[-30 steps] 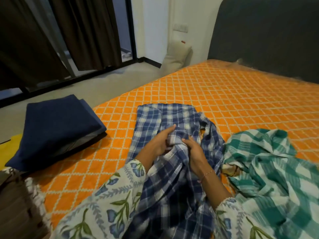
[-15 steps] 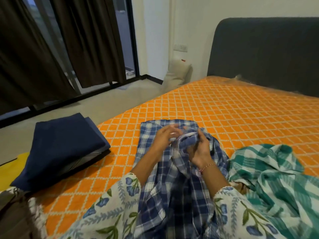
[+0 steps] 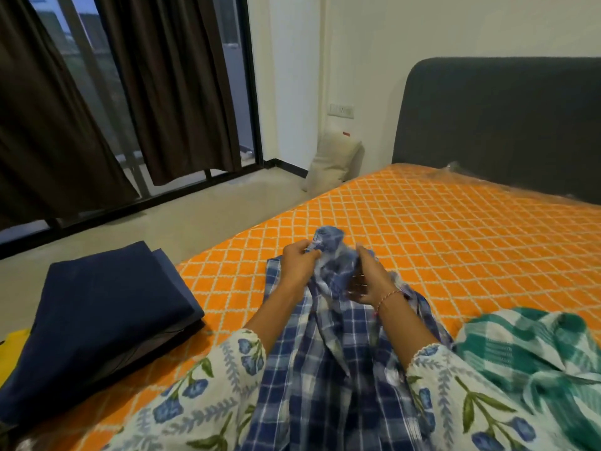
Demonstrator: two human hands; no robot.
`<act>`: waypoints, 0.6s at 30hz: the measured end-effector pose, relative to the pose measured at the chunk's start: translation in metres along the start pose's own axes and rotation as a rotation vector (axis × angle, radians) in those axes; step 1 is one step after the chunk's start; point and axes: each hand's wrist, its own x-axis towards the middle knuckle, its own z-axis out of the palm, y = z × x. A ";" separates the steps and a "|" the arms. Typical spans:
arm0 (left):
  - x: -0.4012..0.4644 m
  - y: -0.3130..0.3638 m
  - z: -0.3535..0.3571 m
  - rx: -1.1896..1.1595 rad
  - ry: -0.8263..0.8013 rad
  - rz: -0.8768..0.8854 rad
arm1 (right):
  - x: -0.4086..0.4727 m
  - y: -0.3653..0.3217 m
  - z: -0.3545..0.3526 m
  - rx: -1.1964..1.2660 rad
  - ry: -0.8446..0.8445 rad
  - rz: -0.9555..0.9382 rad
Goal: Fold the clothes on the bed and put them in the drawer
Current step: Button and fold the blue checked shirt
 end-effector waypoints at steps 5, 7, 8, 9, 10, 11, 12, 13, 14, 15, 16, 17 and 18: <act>0.003 0.012 -0.004 0.067 -0.347 -0.099 | 0.008 0.008 0.036 0.314 -0.409 0.109; 0.012 0.015 -0.017 0.000 -0.314 -0.084 | 0.013 0.014 0.045 0.406 -0.427 0.120; 0.018 0.015 -0.028 -0.021 -0.205 -0.008 | 0.019 0.019 0.049 0.383 -0.400 0.119; 0.023 0.009 -0.040 -0.021 -0.045 0.058 | 0.023 0.023 0.053 0.328 -0.367 0.119; 0.026 0.001 -0.051 -0.020 0.118 0.087 | 0.028 0.027 0.056 0.293 -0.342 0.119; 0.027 -0.014 -0.062 -0.018 0.252 0.040 | 0.032 0.029 0.058 0.291 -0.352 0.118; 0.023 -0.028 -0.070 -0.055 0.299 -0.120 | 0.033 0.029 0.060 0.320 -0.363 0.104; 0.016 -0.041 -0.074 -0.120 0.210 -0.341 | 0.034 0.029 0.061 0.363 -0.393 0.087; 0.010 -0.053 -0.076 -0.202 0.019 -0.538 | 0.036 0.027 0.064 0.404 -0.424 0.074; 0.008 -0.061 -0.075 -0.275 -0.196 -0.660 | 0.036 0.024 0.064 0.429 -0.454 0.064; 0.013 -0.069 -0.073 -0.384 -0.333 -0.687 | 0.041 0.023 0.065 0.400 -0.450 0.041; 0.020 -0.069 -0.069 -0.511 -0.366 -0.647 | 0.044 0.020 0.066 0.337 -0.456 0.011; 0.031 -0.067 -0.064 -0.597 -0.316 -0.587 | 0.050 0.019 0.065 0.236 -0.404 -0.027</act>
